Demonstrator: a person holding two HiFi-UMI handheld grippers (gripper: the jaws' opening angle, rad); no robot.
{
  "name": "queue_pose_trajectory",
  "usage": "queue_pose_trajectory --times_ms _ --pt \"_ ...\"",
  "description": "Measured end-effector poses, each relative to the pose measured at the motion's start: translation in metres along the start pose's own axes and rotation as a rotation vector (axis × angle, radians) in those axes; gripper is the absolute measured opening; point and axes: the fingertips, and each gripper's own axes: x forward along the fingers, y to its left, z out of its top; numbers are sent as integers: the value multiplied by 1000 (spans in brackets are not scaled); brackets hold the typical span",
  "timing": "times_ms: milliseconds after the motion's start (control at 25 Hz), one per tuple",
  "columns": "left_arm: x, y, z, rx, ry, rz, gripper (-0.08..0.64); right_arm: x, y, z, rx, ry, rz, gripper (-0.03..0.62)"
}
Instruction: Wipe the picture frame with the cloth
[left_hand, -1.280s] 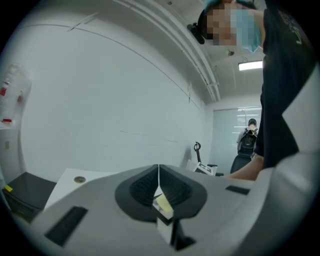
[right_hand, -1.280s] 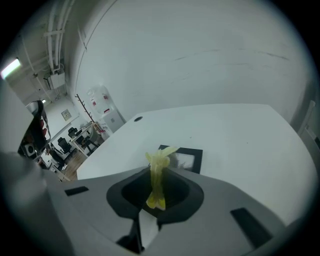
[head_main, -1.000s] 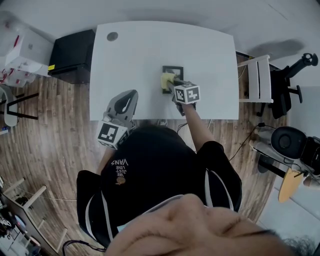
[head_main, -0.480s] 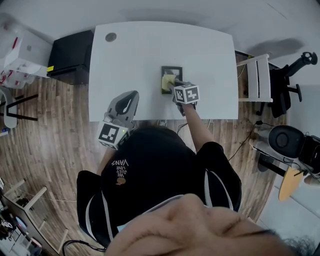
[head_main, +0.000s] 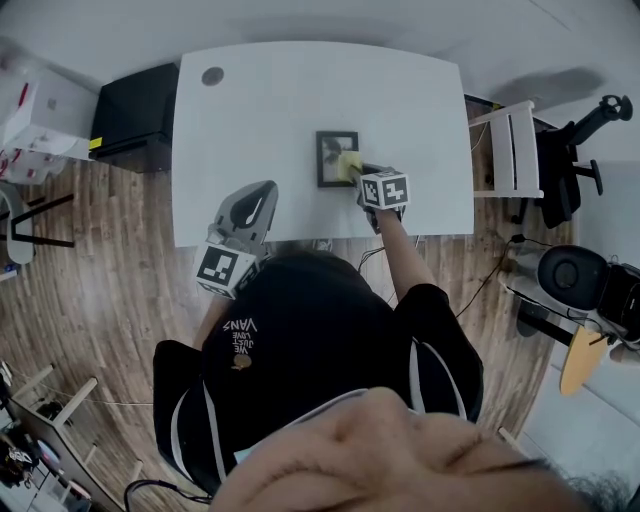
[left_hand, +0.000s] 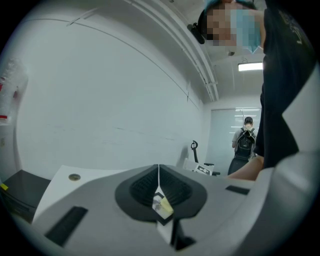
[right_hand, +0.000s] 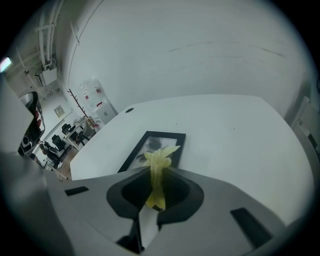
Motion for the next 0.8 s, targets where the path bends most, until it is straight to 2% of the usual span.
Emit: queue_pose_trajectory --times_ms 520,800 --pt "10 -8 1 11 8 -44 17 -19 -28 -6 59 -27 -58 44" --pt "6 -9 1 13 11 -48 17 -26 -22 -3 73 -56 -55 44"
